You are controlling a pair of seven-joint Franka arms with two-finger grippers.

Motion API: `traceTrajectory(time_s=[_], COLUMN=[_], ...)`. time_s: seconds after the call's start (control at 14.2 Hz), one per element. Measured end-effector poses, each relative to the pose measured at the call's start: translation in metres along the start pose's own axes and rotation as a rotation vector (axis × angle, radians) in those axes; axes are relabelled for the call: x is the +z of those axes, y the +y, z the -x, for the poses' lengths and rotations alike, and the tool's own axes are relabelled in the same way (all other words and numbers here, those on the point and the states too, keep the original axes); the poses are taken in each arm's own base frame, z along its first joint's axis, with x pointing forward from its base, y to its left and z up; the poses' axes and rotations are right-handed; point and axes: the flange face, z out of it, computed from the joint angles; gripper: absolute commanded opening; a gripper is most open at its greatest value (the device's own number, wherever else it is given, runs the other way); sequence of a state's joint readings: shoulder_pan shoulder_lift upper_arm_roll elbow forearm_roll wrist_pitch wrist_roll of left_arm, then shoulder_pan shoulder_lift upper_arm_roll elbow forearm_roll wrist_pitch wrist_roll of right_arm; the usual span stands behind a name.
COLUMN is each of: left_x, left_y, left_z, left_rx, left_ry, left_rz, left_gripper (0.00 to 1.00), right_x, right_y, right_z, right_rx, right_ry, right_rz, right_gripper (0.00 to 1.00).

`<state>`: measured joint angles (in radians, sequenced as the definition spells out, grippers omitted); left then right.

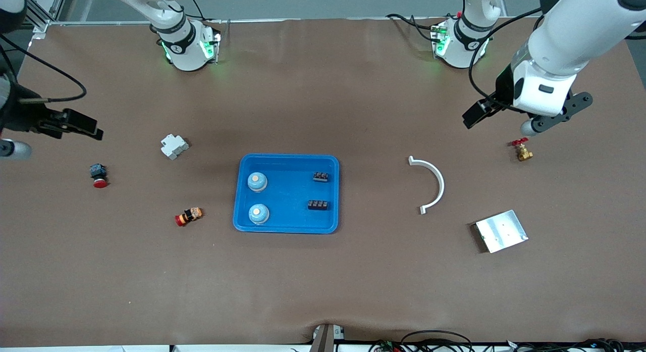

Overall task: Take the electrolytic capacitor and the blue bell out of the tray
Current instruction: 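Move the left gripper and the right gripper toward the blue tray, then grasp a black capacitor with the left gripper while the right gripper grasps a bell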

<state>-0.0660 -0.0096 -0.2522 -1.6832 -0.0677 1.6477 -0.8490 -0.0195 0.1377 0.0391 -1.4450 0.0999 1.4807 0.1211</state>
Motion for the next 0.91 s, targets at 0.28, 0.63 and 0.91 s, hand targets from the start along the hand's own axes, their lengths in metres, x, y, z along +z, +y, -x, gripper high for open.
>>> traceTrajectory(time_s=[0.28, 0.63, 0.91], left_x=[0.026, 0.08, 0.119], left_y=[0.036, 0.087, 0.117], left_z=[0.016, 0.042, 0.054], left_rx=[-0.221, -0.432, -0.552], left_ry=[-0.006, -0.036, -0.054], left_rz=[0.005, -0.018, -0.021], left_gripper=[1.0, 1.0, 1.0], right_x=[0.068, 0.156, 0.225], right_y=[-0.063, -0.153, -0.221], right_z=[-0.027, -0.021, 0.001], right_rx=[0.088, 0.171, 0.246], right_ry=[-0.043, -0.044, -0.033], right_rz=[0.008, 0.028, 0.042], right_gripper=[1.0, 1.0, 1.0])
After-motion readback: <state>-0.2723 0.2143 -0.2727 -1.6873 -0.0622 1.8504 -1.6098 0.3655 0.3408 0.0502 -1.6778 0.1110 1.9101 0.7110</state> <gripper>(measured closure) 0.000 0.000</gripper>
